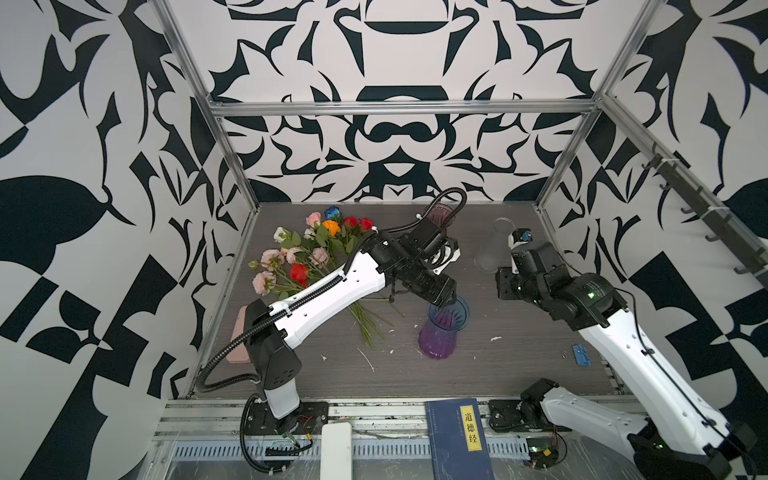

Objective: Arrange flowers in a vase
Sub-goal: Place the vase at the bottom-center of the table.

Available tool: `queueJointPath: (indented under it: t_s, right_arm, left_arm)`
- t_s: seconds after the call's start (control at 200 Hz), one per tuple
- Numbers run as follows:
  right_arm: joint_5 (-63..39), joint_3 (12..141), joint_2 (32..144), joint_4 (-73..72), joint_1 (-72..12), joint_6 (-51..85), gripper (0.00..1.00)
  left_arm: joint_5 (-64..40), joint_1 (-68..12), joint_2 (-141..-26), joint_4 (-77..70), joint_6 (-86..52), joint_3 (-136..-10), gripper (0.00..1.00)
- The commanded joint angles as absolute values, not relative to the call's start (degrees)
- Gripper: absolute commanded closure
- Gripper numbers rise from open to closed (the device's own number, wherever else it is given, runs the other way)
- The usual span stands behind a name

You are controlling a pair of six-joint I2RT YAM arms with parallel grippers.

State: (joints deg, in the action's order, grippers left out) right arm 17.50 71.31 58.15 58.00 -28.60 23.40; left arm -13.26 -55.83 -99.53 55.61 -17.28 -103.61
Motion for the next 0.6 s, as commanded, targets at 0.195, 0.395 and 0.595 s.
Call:
queueJointPath:
  t_s: [0.195, 0.395, 0.595]
  right_arm:
    - [13.5, 74.0, 59.7, 56.8, -28.6, 22.5, 0.54]
    - [9.3, 72.1, 60.9, 54.3, -28.5, 23.4, 0.54]
    - [7.5, 68.5, 61.3, 51.7, -28.5, 24.4, 0.54]
  left_arm:
    - [-17.1, -38.7, -76.3, 44.6, -26.7, -81.1, 0.39]
    - [-24.5, -15.8, -56.0, 29.9, -43.0, -55.0, 0.38]
    - [-28.3, -6.5, -57.7, 31.3, -46.8, -48.5, 0.35]
